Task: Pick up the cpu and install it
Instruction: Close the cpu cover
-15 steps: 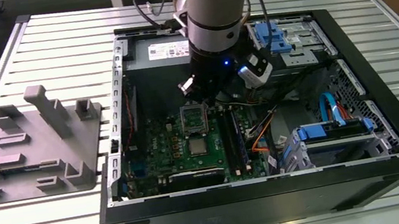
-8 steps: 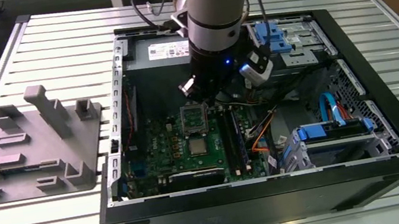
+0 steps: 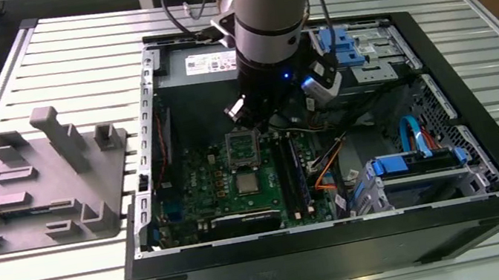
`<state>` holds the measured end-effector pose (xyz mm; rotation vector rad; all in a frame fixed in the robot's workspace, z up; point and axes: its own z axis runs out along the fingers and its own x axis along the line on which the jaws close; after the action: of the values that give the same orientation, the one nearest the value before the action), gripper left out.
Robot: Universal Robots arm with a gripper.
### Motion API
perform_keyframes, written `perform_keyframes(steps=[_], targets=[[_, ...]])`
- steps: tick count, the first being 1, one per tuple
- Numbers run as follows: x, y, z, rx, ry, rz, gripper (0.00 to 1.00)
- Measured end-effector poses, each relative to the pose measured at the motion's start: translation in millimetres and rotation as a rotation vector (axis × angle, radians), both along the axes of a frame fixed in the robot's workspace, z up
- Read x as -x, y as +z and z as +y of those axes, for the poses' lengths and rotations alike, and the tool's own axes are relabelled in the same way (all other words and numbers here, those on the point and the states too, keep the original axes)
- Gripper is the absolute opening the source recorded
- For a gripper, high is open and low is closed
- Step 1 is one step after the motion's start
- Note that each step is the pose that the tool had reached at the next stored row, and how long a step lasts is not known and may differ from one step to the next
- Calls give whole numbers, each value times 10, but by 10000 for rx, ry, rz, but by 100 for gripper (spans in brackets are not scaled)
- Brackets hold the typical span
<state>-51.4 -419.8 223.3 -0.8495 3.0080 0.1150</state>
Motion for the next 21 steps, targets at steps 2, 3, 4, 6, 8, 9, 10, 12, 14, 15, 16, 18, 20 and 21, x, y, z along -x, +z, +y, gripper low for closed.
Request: perform_keyframes(steps=[2, 3, 4, 6, 8, 9, 10, 12, 14, 15, 16, 18, 20, 21], targets=[[0, 13, 0, -1, 162, 0, 10], [0, 20, 0, 0, 245, 0, 10], [0, 27, 0, 0, 320, 0, 10], [0, 32, 0, -3, 464, -1, 10], [0, 32, 0, -1, 501, -1, 10], [0, 32, 0, -1, 504, -1, 10], [0, 33, 0, -1, 511, -1, 10], [0, 33, -1, 1, 742, 1, 10], [0, 34, -1, 1, 1098, 1, 10], [0, 33, 0, 1, 1288, 1, 10], [0, 34, -1, 1, 1418, 1, 10], [0, 36, 0, 0, 1535, 0, 10], [0, 46, -1, 0, 1633, 0, 10], [0, 53, -1, 0, 1678, 0, 10]])
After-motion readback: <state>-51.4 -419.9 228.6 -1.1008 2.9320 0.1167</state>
